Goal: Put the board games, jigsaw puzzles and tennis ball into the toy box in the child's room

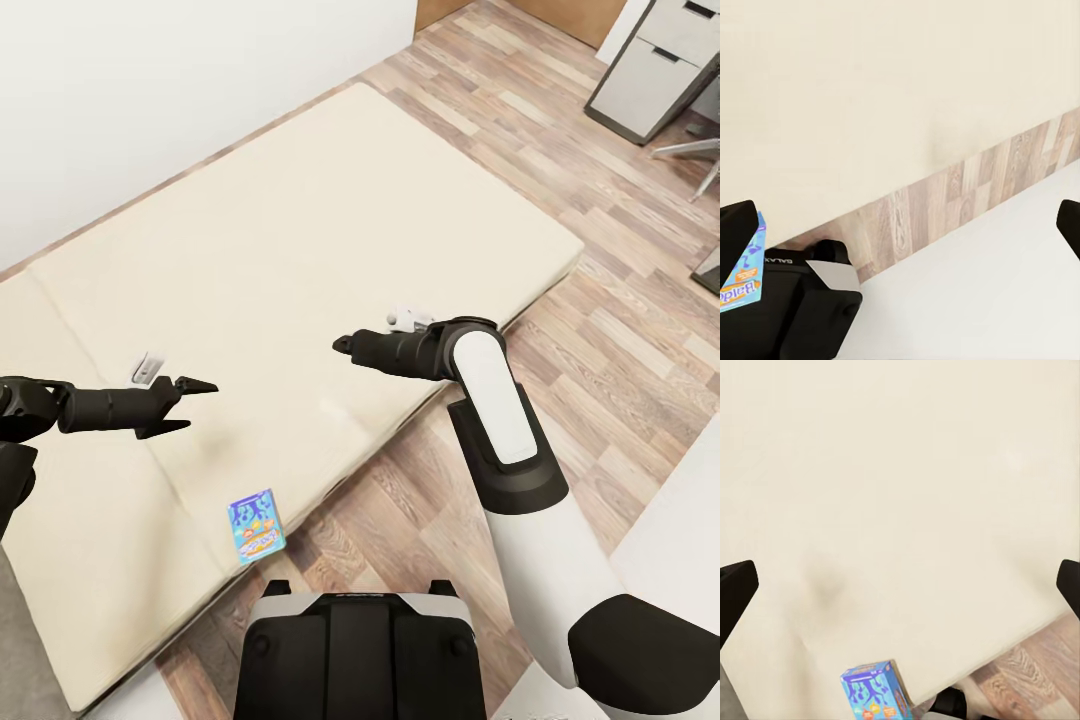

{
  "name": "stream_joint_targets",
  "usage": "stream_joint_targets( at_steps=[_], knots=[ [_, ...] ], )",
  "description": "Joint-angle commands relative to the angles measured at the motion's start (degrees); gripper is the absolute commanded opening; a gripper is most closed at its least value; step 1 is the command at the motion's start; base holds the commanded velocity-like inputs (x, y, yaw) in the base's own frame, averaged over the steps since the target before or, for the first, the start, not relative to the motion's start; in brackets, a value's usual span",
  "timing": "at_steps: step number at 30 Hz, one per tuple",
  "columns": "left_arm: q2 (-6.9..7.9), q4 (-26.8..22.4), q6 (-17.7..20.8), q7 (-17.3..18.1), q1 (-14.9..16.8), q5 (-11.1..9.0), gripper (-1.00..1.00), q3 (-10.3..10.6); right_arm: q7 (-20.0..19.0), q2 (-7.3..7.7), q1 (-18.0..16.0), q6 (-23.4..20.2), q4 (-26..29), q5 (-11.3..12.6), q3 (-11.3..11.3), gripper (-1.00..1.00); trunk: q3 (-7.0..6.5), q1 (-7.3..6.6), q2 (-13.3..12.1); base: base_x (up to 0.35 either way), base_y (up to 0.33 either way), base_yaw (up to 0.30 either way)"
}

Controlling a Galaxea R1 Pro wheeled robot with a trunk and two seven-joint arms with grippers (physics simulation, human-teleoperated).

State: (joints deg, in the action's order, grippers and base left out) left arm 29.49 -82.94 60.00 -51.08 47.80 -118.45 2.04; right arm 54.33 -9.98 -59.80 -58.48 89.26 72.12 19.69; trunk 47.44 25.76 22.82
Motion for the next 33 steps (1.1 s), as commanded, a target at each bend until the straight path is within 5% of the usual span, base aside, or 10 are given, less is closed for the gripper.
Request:
stream_joint_targets(
  at_steps=[1,33],
  knots=[
    [0.04,0.0,0.0,-0.6,0.0,-0.6,1.0,0.1,0.6,-0.02,-0.1,-0.2,0.0,0.5,0.0,1.0,0.07,0.03,0.1,-0.075,0.006,-0.019],
    [-0.04,0.0,0.0,-0.7,0.0,-0.6,1.0,0.0,0.6,-0.02,-0.1,-0.3,-0.1,0.5,0.0,1.0,-0.42,0.03,0.1,-0.021,0.029,-0.05]
  ],
)
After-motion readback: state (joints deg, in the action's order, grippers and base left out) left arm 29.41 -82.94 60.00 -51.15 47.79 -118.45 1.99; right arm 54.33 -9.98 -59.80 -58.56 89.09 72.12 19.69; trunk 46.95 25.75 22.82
